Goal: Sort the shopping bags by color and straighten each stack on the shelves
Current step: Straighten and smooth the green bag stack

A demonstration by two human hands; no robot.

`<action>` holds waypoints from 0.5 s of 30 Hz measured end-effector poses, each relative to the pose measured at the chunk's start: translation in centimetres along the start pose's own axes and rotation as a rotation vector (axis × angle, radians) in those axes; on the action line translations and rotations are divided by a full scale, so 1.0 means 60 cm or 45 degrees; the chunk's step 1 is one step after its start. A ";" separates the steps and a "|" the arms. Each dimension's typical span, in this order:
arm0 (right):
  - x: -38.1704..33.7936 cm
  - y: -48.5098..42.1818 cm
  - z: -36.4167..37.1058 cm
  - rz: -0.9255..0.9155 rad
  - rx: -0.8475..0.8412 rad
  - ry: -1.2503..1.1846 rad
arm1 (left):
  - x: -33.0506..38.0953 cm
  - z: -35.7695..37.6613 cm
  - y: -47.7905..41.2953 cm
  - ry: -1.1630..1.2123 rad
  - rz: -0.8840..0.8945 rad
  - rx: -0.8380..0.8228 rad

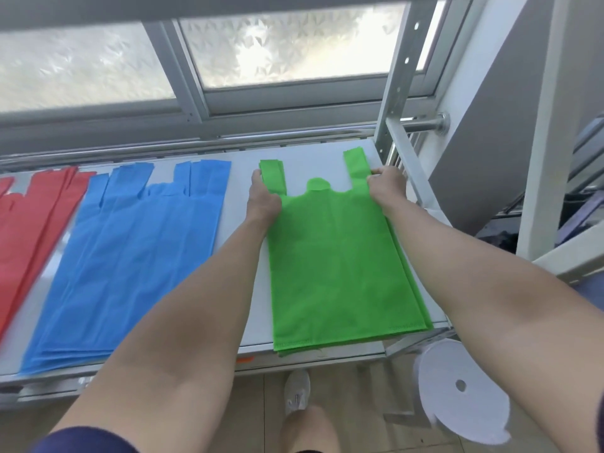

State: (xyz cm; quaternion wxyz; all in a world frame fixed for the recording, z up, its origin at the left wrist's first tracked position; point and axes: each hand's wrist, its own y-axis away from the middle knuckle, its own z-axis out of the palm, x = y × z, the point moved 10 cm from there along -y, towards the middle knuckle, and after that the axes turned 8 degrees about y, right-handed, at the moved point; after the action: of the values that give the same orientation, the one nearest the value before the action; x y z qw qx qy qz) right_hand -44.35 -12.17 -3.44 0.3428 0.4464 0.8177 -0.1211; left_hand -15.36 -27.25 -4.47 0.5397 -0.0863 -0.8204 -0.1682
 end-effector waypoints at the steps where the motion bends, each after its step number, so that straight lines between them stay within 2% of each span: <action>1: 0.000 -0.001 0.001 -0.004 0.003 0.022 | 0.006 0.004 0.003 -0.069 0.028 0.002; 10: -0.006 0.007 0.003 -0.142 0.015 0.260 | 0.018 0.015 0.012 -0.511 0.124 0.073; 15: 0.033 0.111 -0.007 0.002 -0.089 0.236 | -0.005 -0.009 0.098 -0.191 0.028 0.173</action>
State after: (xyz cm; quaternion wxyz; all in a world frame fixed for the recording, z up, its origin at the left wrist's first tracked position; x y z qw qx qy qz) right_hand -39.85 -6.87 -3.75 0.2810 0.4441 0.8493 -0.0502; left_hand -12.88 -21.95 -3.46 0.4832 -0.0711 -0.8670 -0.0993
